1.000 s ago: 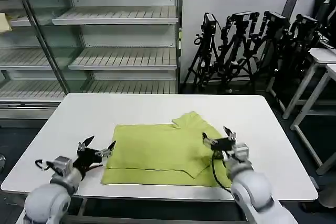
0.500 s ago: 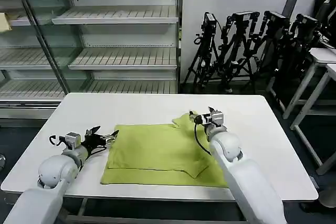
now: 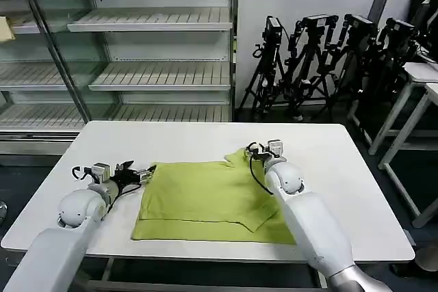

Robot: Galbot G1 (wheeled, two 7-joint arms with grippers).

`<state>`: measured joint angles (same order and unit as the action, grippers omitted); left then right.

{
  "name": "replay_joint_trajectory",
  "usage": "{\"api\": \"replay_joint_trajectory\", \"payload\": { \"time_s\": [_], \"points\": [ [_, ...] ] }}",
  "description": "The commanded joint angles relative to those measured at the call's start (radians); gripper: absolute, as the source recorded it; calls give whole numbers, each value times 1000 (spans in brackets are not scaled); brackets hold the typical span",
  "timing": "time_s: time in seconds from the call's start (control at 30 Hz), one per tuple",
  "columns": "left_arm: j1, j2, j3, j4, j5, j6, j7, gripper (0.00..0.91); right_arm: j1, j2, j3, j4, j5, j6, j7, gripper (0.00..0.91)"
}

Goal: Fold and organize the clothes.

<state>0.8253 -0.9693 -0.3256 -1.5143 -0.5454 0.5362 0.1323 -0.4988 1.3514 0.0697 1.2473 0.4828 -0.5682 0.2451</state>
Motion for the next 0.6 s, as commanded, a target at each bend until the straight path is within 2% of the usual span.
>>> {"api": "replay_joint_trajectory", "payload": {
  "time_s": [0.03,0.2,0.23,0.27,0.3,0.6],
  "points": [
    [-39,-1,27,49,9,2,11,907,28,15,-6,-64,15,1,-5,907],
    [-38,0,34,51,14,2,12,907,28,25,-1,-74,29,-1,-11,907],
    [-41,-1,35,53,17,2,13,756,29,27,-2,-76,29,-1,-13,292],
    [-42,-2,34,54,16,2,15,71,30,28,-2,-78,30,-2,-16,40],
    [-42,-2,35,53,16,2,19,10,30,28,-2,-79,33,-2,-18,0],
    [-34,-8,40,46,16,-3,49,10,29,34,-5,-76,50,-3,-31,0]
  ]
}}
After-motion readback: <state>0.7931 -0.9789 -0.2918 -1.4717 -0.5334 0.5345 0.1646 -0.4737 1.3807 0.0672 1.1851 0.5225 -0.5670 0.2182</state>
